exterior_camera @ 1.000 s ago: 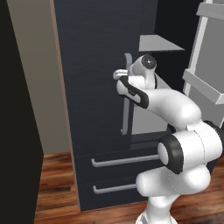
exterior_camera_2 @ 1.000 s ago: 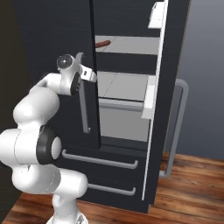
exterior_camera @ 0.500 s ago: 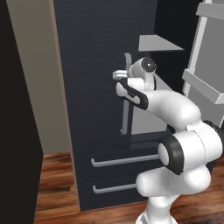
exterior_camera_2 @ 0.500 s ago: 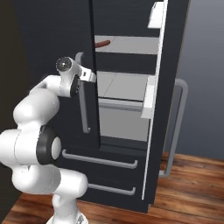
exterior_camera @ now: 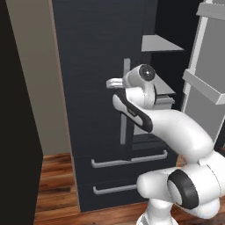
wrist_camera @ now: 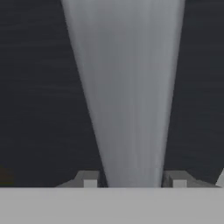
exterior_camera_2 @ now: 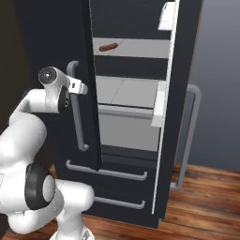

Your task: Move the hot dog bun to the plate on the dining table and place the condiment next to that plate. Then navigate to the fridge and take the sausage and place it on the plate as well.

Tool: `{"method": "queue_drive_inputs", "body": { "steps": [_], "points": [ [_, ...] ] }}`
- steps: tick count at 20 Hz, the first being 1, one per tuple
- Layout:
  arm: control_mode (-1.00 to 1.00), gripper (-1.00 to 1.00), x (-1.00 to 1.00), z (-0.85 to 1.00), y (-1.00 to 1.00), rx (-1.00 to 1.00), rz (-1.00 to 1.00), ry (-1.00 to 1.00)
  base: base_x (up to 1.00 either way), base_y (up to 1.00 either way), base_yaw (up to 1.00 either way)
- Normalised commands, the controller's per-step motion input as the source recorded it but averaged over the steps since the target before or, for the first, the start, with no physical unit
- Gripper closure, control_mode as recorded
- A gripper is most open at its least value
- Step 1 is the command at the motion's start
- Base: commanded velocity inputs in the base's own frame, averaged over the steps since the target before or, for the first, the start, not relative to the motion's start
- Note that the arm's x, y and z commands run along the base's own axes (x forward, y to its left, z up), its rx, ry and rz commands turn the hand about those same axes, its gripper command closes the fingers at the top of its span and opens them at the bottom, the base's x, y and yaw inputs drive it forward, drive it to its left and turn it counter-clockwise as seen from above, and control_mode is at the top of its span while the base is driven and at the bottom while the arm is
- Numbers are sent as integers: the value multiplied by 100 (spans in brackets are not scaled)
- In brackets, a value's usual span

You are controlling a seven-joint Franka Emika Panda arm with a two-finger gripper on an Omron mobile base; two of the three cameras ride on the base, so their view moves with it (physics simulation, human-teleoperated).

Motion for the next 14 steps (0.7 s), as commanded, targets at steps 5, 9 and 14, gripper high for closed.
{"method": "queue_drive_inputs", "body": {
  "steps": [5,9,14],
  "points": [
    [-100,100,-100,0,74,0,1,0,0,0,0],
    [-100,-100,-100,0,78,0,0,0,0,0,0],
    [-100,-100,-65,-7,77,-5,0,2,0,0,0]
  ]
}}
